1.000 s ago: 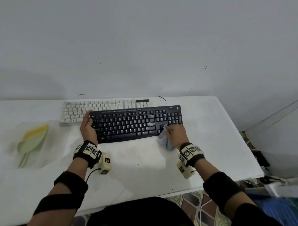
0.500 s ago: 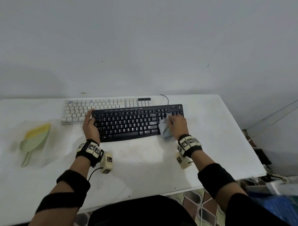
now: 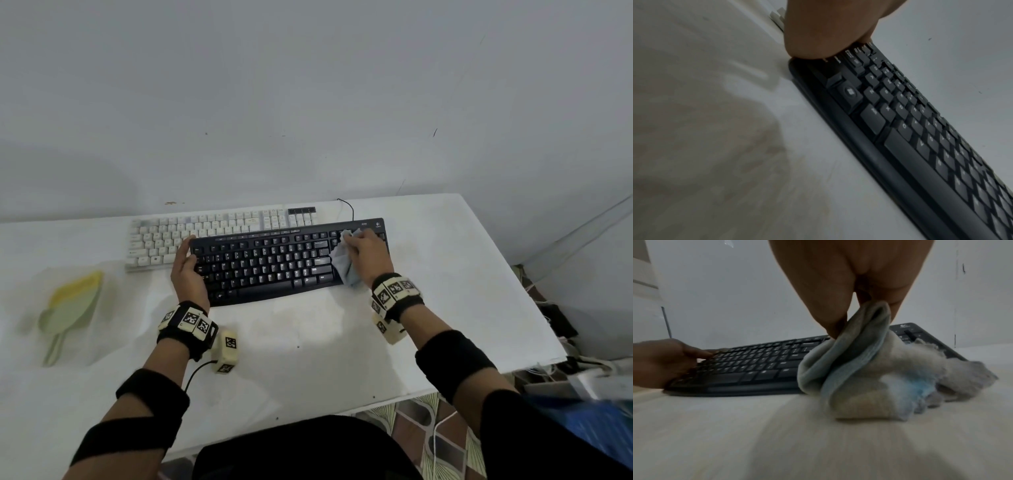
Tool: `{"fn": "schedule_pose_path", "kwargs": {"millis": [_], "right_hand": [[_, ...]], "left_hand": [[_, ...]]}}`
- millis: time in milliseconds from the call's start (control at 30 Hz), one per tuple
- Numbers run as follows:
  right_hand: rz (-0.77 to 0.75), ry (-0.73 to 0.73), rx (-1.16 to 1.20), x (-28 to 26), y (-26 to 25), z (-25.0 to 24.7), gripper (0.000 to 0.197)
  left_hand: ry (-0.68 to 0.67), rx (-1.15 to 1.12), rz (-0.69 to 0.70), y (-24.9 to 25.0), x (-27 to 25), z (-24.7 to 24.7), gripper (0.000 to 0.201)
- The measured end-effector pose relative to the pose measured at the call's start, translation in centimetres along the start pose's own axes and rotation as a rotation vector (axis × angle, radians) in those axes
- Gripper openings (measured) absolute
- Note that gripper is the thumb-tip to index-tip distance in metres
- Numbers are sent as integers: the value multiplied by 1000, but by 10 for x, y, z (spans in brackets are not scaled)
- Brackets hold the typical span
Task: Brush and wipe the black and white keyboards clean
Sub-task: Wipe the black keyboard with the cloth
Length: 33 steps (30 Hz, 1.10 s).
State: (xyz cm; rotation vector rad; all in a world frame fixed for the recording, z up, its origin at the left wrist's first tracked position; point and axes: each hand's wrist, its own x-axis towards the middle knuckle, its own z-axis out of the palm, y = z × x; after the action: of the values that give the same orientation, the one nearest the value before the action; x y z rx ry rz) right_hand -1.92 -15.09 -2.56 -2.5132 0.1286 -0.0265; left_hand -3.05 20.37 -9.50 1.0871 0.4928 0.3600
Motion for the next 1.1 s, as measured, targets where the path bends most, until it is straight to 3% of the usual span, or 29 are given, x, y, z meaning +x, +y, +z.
{"fn": "schedule_pose_path", "kwargs": {"millis": [200,367,533,700,900,1100], "right_hand": [[-135,-32,-195,-50,23,7,27],[-120,128,-112,-16,5,-8,28],[-130,-2,-151,-10,9,3,30],[-184,39,-106,-47,29,7,23],[-157,142,-43,-16,6,-4,27],[-133,83,-27,-14,-4,7,26]], "left_hand": [[10,0,5,-1,0,0,51],[7,26,19,5,-4,2,48],[-3,29,2,9,-7,3,49],[3,16,1,7,-6,3,49],[-53,63,31,15,-13,2,54],[-84,68,-14,13,-7,-4,54]]}}
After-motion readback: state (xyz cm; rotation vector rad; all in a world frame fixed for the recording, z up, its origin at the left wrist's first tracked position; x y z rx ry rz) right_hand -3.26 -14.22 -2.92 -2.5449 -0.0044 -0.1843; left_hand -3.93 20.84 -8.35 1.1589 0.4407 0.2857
